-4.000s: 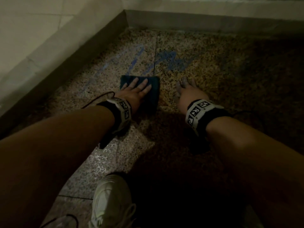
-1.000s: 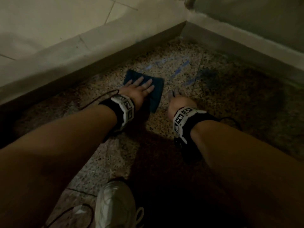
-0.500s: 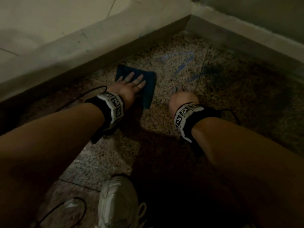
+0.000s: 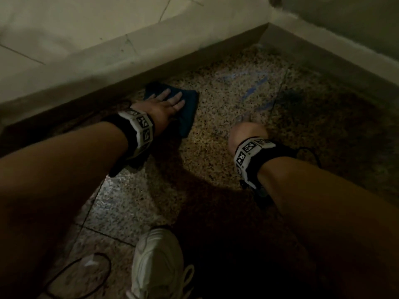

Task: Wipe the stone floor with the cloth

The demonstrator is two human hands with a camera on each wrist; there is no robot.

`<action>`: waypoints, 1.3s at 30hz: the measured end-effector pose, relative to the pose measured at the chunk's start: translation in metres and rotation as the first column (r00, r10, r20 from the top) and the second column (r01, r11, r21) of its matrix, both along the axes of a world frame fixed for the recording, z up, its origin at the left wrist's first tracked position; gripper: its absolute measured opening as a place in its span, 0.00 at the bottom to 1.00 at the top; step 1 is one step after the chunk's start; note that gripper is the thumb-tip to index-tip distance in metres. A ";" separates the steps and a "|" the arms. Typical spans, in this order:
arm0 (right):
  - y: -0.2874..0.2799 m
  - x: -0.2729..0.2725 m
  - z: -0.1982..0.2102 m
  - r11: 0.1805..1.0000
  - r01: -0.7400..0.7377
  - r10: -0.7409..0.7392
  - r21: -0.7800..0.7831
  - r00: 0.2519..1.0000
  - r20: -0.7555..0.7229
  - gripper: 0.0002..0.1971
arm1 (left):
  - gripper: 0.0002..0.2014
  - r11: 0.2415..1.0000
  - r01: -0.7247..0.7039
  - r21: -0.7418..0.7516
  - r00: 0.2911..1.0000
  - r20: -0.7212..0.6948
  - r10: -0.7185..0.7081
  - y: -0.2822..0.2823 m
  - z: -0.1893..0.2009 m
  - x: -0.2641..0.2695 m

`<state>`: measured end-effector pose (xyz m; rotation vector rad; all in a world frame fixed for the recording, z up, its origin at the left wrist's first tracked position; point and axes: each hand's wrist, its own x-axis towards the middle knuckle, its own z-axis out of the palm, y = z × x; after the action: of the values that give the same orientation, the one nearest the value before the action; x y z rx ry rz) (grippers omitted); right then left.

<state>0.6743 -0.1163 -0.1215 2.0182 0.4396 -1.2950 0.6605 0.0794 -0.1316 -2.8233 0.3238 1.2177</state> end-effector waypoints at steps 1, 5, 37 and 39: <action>-0.001 -0.001 0.001 0.997 0.068 -0.069 0.039 0.997 0.019 0.31 | 0.27 1.000 -0.009 0.003 1.000 0.004 0.009 -0.004 -0.001 0.010; -0.005 -0.002 0.003 0.956 0.235 -0.248 0.178 0.967 0.055 0.28 | 0.27 0.998 -0.061 -0.011 0.998 0.010 0.061 -0.016 -0.003 0.031; -0.102 -0.016 -0.019 0.750 0.365 -0.513 0.552 0.848 0.136 0.32 | 0.27 0.997 0.016 -0.082 0.991 0.136 -0.005 -0.103 -0.016 0.085; -0.103 -0.018 -0.018 0.743 0.350 -0.509 0.571 0.849 0.142 0.32 | 0.27 0.996 0.031 -0.081 0.990 0.139 -0.020 -0.099 -0.018 0.076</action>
<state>0.6564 -0.2196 -0.1391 2.8723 0.1893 -1.1849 0.7367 -0.0193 -0.1498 -2.9439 0.4105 1.0206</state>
